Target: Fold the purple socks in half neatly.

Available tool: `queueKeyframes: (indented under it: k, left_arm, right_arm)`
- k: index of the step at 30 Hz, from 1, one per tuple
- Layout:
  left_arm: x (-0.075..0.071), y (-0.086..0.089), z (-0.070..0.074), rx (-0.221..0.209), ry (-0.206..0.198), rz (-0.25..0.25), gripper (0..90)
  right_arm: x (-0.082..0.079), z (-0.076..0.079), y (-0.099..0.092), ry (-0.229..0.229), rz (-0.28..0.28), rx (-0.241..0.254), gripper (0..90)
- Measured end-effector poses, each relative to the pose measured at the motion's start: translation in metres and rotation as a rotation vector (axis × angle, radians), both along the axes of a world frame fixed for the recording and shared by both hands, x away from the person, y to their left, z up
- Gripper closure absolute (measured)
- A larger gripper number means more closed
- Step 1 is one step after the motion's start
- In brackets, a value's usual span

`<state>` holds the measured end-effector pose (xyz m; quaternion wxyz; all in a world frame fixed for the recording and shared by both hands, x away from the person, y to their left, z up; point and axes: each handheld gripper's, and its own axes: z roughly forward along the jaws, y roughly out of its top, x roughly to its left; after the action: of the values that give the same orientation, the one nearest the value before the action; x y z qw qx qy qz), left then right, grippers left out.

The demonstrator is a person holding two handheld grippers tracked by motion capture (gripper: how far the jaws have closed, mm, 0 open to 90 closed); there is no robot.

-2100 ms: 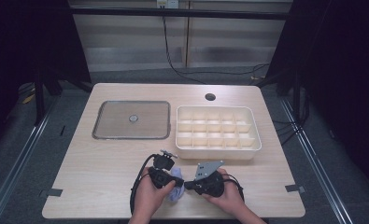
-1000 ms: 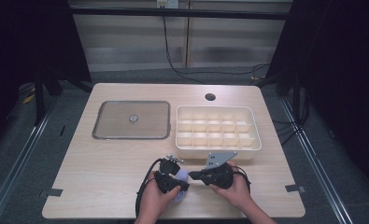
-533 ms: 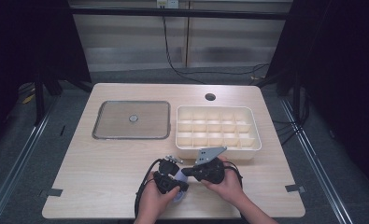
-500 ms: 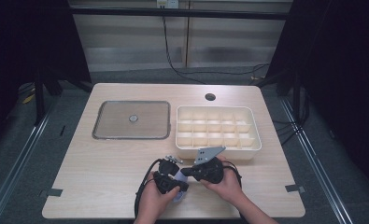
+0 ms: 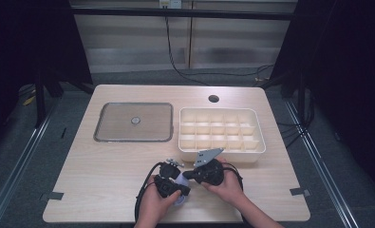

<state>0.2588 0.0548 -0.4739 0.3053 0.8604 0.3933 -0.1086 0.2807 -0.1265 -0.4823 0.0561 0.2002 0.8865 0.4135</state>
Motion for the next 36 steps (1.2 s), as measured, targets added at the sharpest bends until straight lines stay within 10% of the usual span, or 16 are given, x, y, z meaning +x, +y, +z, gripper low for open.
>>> queueKeyframes:
  k: [25, 36]
  left_arm:
    - [-0.002, 0.0, 0.002, -0.004, 0.001, 0.002, 80.3]
    - [-0.003, 0.01, 0.025, 0.006, -0.024, 0.01, 80.0]
  right_arm:
    - [0.002, -0.011, 0.012, 0.056, 0.044, 0.001, 90.0]
    - [0.003, -0.014, 0.006, 0.069, 0.037, -0.001, 90.0]
